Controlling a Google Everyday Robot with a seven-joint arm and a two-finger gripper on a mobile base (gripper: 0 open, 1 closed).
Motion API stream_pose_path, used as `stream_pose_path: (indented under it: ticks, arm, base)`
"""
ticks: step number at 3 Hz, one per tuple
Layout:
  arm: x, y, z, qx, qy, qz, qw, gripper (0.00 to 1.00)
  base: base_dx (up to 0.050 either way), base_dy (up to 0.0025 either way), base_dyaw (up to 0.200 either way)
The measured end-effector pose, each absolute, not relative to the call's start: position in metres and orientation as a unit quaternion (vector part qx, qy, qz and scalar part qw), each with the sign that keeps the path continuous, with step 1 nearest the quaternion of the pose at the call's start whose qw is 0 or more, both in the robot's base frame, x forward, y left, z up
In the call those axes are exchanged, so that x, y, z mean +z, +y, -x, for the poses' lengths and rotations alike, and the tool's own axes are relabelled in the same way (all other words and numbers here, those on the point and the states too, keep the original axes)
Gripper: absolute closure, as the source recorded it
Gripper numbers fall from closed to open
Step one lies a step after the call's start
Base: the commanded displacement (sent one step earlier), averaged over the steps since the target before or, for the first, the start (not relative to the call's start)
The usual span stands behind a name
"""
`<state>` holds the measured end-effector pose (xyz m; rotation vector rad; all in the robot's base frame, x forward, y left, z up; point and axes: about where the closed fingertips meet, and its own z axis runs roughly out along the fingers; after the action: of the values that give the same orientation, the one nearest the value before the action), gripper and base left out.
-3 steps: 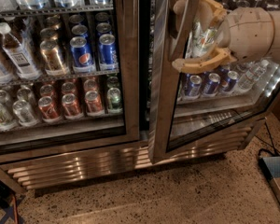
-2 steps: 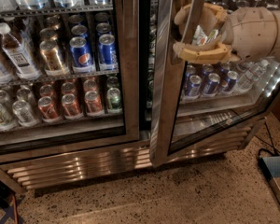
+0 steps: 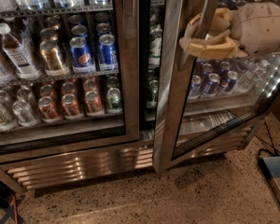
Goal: Open right fridge door
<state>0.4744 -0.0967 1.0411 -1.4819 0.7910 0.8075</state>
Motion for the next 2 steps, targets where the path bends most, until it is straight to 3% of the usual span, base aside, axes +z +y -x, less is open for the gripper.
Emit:
stream_pose_path:
  ticks: [2]
  arm:
    - [1.0411, -0.0951, -0.4748, 0.341, 0.357, 0.633, 0.597, 1.0]
  base:
    - [0.0, 0.0, 0.0]
